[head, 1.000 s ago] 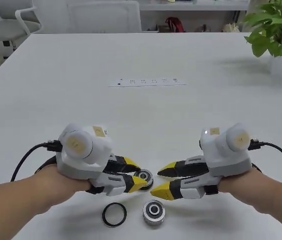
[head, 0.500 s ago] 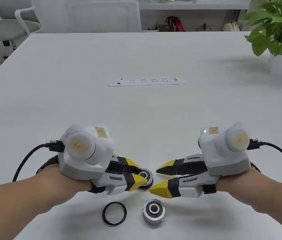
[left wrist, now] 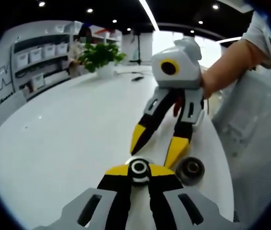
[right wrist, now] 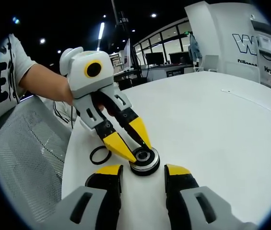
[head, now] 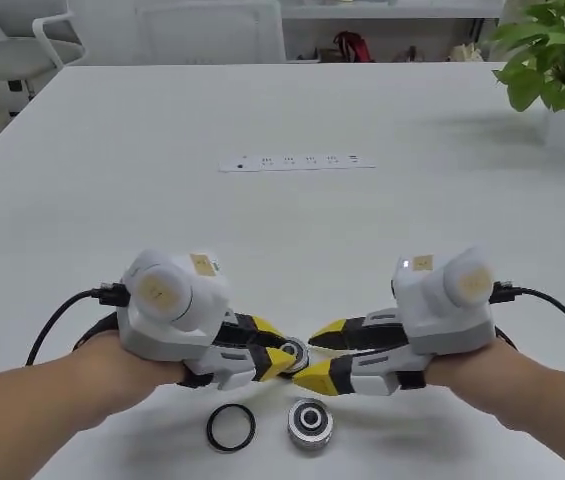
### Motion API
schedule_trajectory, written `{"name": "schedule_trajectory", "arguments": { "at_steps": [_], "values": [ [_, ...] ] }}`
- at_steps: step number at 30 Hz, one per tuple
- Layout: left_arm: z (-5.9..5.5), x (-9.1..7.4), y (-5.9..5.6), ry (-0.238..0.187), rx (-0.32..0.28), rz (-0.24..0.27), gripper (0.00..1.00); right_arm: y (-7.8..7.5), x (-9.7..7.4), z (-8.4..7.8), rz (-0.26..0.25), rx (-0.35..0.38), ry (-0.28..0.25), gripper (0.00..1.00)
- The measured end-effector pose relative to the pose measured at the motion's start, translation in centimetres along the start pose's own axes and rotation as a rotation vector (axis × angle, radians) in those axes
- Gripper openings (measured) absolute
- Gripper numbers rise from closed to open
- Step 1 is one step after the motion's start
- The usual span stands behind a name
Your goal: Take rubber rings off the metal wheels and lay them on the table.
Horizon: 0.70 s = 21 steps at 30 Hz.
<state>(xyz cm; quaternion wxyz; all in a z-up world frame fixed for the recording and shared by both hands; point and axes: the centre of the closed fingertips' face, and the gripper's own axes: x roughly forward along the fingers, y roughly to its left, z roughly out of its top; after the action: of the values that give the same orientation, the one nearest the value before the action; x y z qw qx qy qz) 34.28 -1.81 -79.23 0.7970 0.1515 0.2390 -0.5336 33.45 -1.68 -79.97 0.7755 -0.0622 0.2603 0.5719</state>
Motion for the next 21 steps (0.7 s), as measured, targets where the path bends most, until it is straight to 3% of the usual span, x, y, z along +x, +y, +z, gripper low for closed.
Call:
{"name": "schedule_trajectory", "arguments": {
  "at_steps": [21],
  "values": [
    [0.06, -0.02, -0.03, 0.002, -0.004, 0.019, 0.14, 0.04, 0.99, 0.1, -0.043, -0.041, 0.007, 0.28]
  ]
}}
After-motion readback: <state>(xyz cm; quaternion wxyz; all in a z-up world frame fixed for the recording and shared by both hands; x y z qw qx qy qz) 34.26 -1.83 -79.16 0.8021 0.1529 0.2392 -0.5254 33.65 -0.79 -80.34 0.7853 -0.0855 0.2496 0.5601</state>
